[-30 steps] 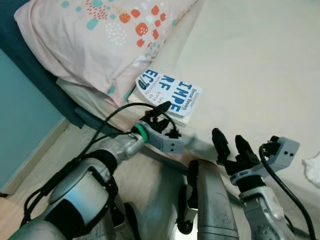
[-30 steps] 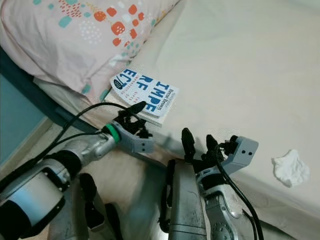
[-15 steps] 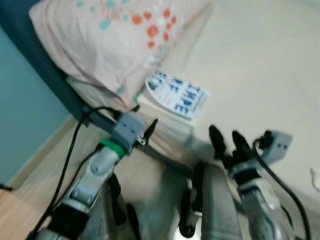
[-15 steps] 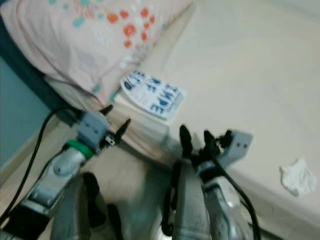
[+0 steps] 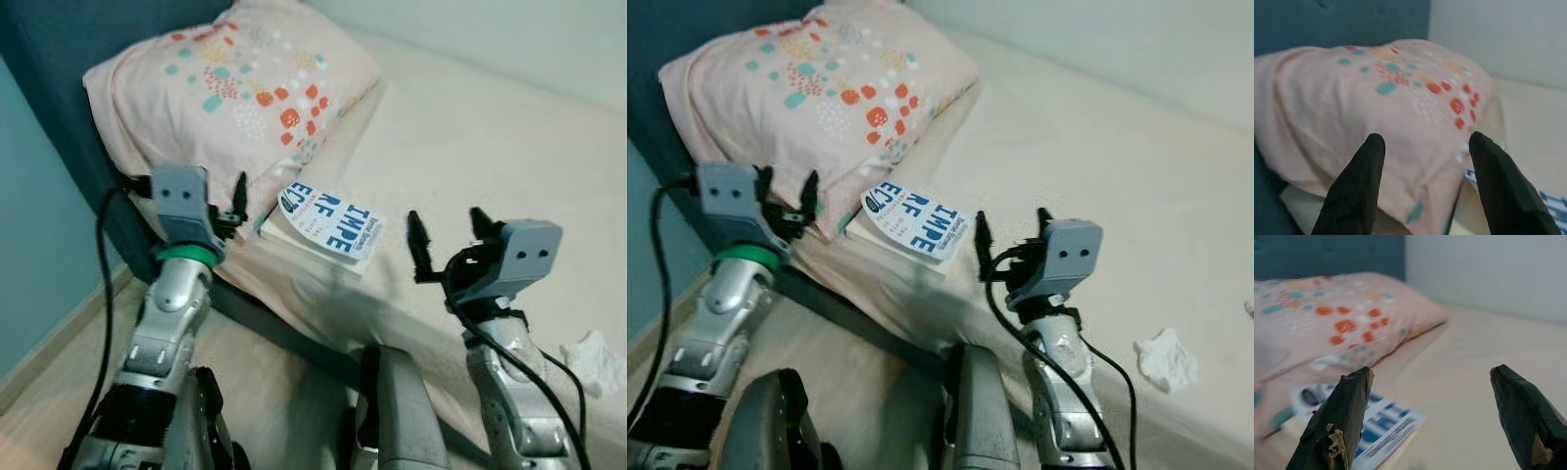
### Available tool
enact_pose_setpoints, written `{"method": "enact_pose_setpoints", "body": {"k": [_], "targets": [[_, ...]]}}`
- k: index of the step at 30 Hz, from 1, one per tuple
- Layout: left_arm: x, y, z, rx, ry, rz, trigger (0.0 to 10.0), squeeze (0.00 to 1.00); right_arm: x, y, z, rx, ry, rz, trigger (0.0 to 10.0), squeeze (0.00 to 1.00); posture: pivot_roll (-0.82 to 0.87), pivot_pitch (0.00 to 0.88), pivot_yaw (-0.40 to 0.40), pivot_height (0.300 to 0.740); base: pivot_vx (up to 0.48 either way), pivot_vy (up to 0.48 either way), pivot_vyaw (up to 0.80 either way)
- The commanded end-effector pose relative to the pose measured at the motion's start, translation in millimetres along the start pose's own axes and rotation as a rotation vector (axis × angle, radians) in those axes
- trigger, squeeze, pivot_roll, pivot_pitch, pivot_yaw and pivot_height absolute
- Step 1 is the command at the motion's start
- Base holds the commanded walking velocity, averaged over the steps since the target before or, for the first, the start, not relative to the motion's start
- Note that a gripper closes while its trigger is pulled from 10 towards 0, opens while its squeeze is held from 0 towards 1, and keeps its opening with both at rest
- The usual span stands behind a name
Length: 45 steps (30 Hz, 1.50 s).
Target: Clean up the room
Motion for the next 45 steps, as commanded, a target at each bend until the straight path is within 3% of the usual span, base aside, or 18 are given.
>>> {"method": "enact_pose_setpoints", "body": {"k": [1,8,14,45], "targets": [[3.4,-7,4.5,-0.038,-0.005,-0.006,10.0,0.0,7.4,0,0.6,0.01,-0.024,0.024,10.0,0.0,-0.04,0.061,-0.025,0.537,0.0,0.0,0.0],[7.4,-9,0.3,-0.019,0.006,-0.03,10.0,0.0,26.9,5,-10.5,0.033,-0.081,0.047,10.0,0.0,-0.04,0.045,-0.039,0.572,0.0,0.0,0.0],[13.3,-6,-2.2,-0.022,0.002,-0.022,10.0,0.0,33.0,1,-8.9,0.031,-0.097,0.048,10.0,0.0,-0.04,0.043,-0.041,0.597,0.0,0.0,0.0],[24.2,-10,-2.6,-0.042,-0.026,-0.025,10.0,0.0,31.6,-12,-10.4,0.006,-0.088,0.034,10.0,0.0,-0.03,0.047,-0.04,0.727,0.0,0.0,0.0]]}}
Point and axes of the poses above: a point about 5 cm out from each wrist's last joint towards the gripper, its own z axis pointing back from the gripper into the wrist, its own y axis along the axis of the wrist's last joint, x = y × z, the point moved 4 cm from there along -z, pointing out of the wrist towards the gripper, and after that the axes turned 5 degrees about z, right-handed, at the moved point
